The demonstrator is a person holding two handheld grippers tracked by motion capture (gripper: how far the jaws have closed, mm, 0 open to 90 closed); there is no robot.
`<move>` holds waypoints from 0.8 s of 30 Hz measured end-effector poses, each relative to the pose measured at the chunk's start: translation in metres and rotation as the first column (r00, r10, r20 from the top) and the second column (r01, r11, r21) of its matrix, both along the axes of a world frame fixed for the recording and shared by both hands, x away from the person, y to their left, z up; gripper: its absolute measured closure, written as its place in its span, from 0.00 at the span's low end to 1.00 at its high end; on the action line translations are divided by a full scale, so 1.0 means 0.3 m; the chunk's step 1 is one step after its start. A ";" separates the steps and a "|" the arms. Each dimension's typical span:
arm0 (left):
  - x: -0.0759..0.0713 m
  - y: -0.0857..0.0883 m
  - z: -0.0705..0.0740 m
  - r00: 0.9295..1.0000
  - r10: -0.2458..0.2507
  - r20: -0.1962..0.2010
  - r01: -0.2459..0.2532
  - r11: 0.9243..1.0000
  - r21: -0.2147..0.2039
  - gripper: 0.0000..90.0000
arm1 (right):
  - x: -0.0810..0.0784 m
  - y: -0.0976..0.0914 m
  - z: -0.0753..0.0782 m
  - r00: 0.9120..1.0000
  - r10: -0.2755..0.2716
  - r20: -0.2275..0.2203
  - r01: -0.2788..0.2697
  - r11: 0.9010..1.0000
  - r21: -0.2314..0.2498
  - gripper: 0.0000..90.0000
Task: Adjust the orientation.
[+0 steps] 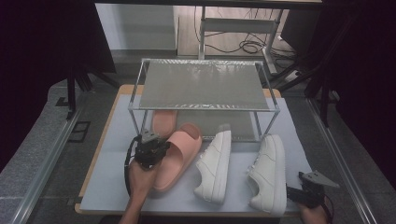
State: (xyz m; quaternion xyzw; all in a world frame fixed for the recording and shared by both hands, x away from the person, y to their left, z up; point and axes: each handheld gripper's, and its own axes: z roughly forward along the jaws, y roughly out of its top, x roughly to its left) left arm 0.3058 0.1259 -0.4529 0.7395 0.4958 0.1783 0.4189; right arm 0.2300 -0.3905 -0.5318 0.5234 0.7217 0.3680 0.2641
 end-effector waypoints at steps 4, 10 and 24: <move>0.030 -0.016 0.005 1.000 0.027 0.010 -0.027 1.000 -0.010 0.89 | 0.000 -0.001 0.001 1.000 0.001 -0.002 -0.001 1.000 -0.001 0.13; 0.072 -0.041 -0.009 0.998 0.066 0.009 -0.066 0.998 -0.004 0.89 | 0.000 0.000 0.000 1.000 0.001 -0.002 -0.001 1.000 -0.001 0.13; 0.182 -0.093 -0.037 0.991 0.132 0.015 -0.132 0.991 -0.013 0.89 | 0.000 -0.001 0.000 1.000 0.002 -0.001 -0.002 1.000 -0.001 0.13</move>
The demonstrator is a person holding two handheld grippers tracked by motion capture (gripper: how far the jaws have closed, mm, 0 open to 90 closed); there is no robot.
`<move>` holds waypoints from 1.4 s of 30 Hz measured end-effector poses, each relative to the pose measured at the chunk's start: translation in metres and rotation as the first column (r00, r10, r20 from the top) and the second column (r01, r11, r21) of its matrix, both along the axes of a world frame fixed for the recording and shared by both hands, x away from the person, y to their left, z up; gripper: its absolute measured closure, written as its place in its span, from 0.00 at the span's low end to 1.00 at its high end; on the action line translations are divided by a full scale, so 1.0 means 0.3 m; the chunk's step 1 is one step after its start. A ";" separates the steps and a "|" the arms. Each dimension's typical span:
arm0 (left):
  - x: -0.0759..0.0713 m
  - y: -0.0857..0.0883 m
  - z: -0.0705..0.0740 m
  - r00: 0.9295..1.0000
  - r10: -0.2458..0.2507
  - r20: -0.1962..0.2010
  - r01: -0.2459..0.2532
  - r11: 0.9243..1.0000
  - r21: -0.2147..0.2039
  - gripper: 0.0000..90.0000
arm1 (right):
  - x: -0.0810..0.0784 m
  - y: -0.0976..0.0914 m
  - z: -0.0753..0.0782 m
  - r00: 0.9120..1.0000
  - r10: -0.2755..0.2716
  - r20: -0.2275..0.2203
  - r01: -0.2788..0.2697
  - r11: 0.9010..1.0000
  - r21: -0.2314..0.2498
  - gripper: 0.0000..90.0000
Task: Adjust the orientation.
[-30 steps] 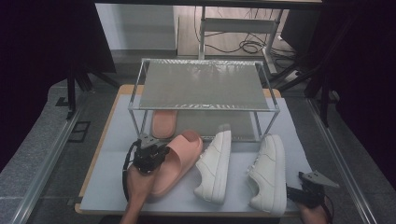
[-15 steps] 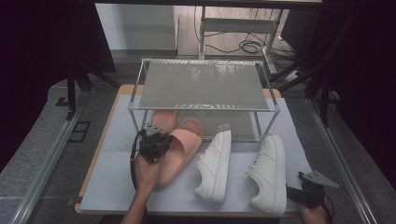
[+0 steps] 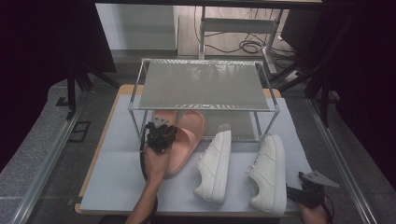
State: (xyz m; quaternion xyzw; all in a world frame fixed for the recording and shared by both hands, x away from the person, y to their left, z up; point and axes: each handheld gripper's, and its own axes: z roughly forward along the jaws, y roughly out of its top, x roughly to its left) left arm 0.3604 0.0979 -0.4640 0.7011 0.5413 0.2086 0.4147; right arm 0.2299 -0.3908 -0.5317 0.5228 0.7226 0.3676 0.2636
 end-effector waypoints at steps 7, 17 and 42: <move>0.042 -0.016 -0.018 0.999 0.049 0.012 -0.049 0.999 0.020 0.89 | 0.000 0.000 0.000 1.000 0.000 0.000 0.000 1.000 0.000 0.13; 0.073 -0.026 -0.051 0.998 0.058 -0.006 -0.058 0.998 0.014 0.88 | 0.000 -0.001 0.000 1.000 0.001 0.000 -0.001 1.000 0.001 0.14; -0.096 0.081 0.002 0.990 -0.142 -0.012 0.142 0.990 -0.005 0.70 | 0.000 0.000 0.000 1.000 0.000 0.000 0.000 1.000 0.001 0.14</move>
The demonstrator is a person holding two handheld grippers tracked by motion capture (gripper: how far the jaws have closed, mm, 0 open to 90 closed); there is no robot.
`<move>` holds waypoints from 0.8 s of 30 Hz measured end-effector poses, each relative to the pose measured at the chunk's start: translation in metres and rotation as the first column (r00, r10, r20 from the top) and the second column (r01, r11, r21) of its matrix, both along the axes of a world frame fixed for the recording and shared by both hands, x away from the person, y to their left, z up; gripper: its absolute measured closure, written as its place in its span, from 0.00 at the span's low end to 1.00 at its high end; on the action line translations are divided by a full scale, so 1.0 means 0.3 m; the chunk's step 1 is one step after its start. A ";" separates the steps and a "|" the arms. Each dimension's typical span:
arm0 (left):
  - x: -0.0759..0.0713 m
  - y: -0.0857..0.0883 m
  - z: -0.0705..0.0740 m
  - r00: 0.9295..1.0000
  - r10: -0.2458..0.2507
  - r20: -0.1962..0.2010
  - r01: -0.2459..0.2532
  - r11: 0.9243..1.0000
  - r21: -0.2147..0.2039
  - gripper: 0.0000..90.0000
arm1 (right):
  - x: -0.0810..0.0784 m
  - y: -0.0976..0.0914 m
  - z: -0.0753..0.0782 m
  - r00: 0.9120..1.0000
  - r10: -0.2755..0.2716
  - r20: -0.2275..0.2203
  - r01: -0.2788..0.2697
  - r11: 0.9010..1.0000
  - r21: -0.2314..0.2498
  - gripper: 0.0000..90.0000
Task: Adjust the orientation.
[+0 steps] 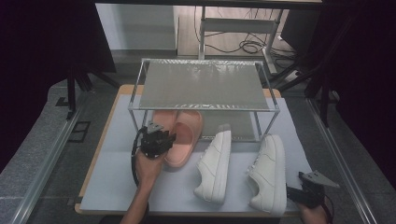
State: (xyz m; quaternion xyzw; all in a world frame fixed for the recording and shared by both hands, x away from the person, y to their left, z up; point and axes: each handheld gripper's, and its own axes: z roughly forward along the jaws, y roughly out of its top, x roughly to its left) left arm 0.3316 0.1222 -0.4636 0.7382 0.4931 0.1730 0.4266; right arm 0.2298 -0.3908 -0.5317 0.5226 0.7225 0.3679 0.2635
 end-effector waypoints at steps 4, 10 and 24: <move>-0.038 0.022 -0.007 1.000 -0.029 -0.009 0.029 0.999 -0.020 0.68 | 0.000 0.000 0.000 1.000 -0.001 0.000 0.001 1.000 0.001 0.14; -0.106 0.048 -0.011 0.997 -0.075 0.000 0.075 0.996 -0.047 0.70 | 0.000 0.001 -0.001 1.000 -0.002 0.002 0.002 1.000 0.001 0.14; -0.235 0.045 -0.053 0.989 -0.147 -0.010 0.147 0.989 0.013 0.91 | 0.000 0.001 -0.001 1.000 -0.002 0.002 0.002 1.000 0.001 0.13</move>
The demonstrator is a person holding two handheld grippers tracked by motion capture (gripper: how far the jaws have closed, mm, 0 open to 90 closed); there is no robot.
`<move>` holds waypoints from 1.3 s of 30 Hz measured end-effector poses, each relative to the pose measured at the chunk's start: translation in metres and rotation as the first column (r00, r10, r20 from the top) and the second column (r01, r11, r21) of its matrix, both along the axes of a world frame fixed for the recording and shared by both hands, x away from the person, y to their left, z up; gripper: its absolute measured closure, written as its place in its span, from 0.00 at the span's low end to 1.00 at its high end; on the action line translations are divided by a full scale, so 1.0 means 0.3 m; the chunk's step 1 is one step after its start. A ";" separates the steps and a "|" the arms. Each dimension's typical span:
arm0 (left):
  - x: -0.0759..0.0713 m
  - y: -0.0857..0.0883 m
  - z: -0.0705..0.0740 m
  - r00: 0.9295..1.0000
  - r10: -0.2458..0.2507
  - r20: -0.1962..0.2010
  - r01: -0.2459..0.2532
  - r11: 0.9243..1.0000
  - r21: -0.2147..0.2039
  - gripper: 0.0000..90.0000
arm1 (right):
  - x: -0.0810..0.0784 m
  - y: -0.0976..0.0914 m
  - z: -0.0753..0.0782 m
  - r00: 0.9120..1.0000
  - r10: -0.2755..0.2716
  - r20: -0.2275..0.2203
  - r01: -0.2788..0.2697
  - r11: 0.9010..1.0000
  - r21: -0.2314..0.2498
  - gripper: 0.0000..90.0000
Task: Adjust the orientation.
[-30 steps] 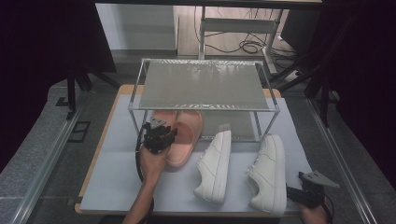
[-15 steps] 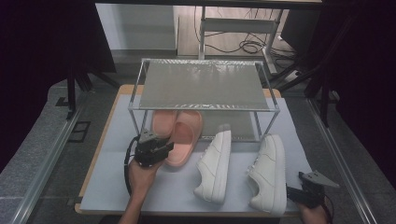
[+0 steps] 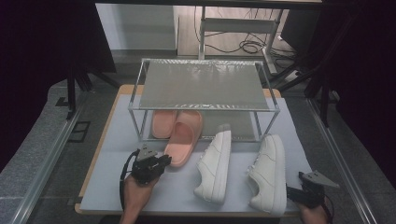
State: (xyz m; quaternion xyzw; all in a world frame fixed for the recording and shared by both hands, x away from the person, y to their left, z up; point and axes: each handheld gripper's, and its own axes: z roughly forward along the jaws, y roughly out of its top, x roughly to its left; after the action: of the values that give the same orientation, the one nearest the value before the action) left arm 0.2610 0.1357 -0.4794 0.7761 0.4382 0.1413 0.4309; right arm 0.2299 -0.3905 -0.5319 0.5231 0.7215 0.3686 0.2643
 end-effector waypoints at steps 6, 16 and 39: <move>-0.027 0.024 -0.032 1.000 0.007 -0.013 -0.007 1.000 0.021 1.00 | 0.000 0.000 0.000 1.000 0.000 0.000 0.000 1.000 0.000 0.14; -0.040 0.009 -0.086 0.999 -0.010 -0.044 0.011 0.999 0.040 1.00 | 0.000 0.000 0.000 1.000 0.000 0.000 0.000 1.000 0.000 0.14; 0.063 -0.092 -0.104 1.000 -0.017 -0.022 0.017 1.000 0.008 1.00 | 0.000 0.000 0.000 1.000 0.000 0.001 0.000 1.000 0.000 0.14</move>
State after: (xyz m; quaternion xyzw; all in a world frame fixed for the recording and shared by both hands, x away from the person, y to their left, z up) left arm 0.2799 0.1080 -0.5107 0.7831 0.4356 0.1310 0.4240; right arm 0.2298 -0.3906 -0.5320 0.5228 0.7215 0.3690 0.2646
